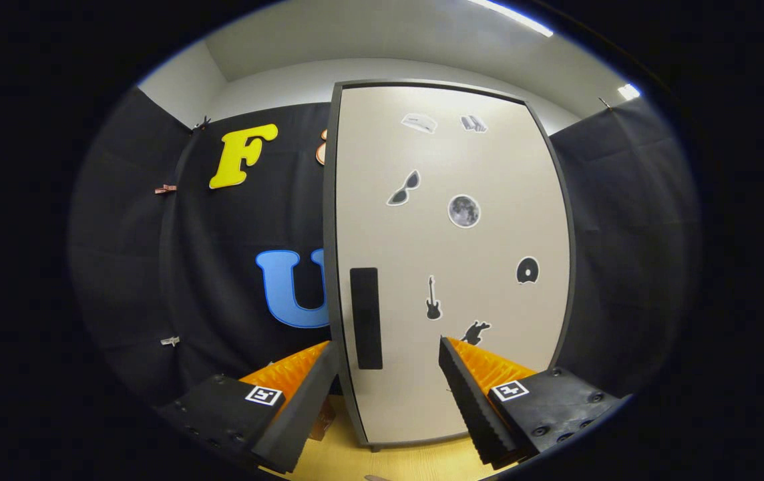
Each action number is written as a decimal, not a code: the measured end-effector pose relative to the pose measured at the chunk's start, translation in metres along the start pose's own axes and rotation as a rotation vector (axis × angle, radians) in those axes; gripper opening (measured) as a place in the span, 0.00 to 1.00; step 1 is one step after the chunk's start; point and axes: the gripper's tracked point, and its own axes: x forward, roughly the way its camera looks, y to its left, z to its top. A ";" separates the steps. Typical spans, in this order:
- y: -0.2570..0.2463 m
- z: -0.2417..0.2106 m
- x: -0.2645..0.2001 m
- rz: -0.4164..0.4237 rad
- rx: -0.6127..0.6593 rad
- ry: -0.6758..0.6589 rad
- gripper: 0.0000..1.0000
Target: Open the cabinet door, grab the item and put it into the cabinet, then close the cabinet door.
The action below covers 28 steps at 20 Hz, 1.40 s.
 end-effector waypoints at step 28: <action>0.015 -0.028 0.097 -0.044 -0.033 0.065 0.29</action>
